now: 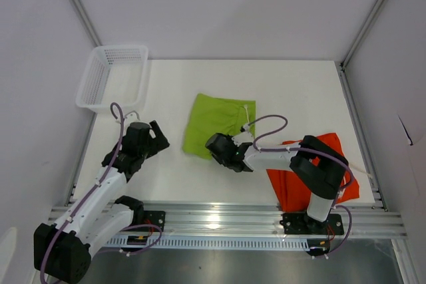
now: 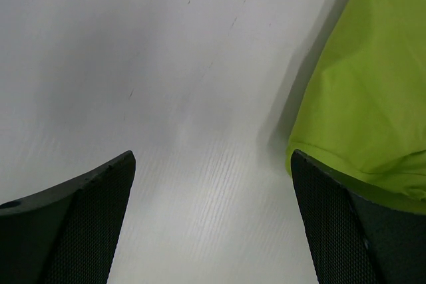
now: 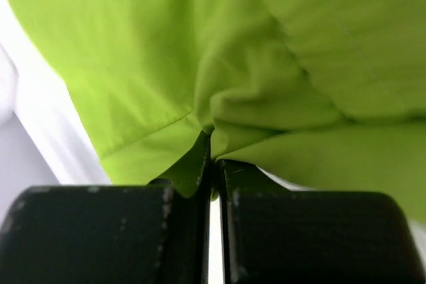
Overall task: Fold and stack the shorts
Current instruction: Neatly place the folded shorts to the corner
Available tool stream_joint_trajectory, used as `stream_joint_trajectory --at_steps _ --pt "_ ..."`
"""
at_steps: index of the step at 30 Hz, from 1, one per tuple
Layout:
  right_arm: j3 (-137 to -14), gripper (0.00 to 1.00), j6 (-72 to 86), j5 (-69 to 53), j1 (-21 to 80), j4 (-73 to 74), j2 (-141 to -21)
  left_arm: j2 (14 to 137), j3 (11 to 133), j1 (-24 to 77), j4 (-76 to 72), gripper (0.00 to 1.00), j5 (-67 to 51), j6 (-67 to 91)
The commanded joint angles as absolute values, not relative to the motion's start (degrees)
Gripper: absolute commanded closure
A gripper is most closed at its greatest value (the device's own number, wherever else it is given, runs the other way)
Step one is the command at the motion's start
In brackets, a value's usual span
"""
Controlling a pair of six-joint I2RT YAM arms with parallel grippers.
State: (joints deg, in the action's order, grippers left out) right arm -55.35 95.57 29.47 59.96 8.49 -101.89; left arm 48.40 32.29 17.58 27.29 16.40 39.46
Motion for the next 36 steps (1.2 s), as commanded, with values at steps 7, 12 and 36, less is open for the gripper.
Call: stream_joint_trajectory --at_steps 7,12,36 --pt "-58.37 1.00 54.76 13.00 65.73 3.32 -102.05 45.88 30.67 17.23 22.41 0.01 19.95 38.41" --pt "-47.30 1.00 50.11 11.26 66.01 11.07 -96.17 45.09 30.85 17.14 22.50 0.01 19.25 38.41" --pt "-51.86 0.17 22.24 -19.22 30.42 9.59 -93.08 48.35 23.65 16.17 11.96 0.01 -3.50 33.75"
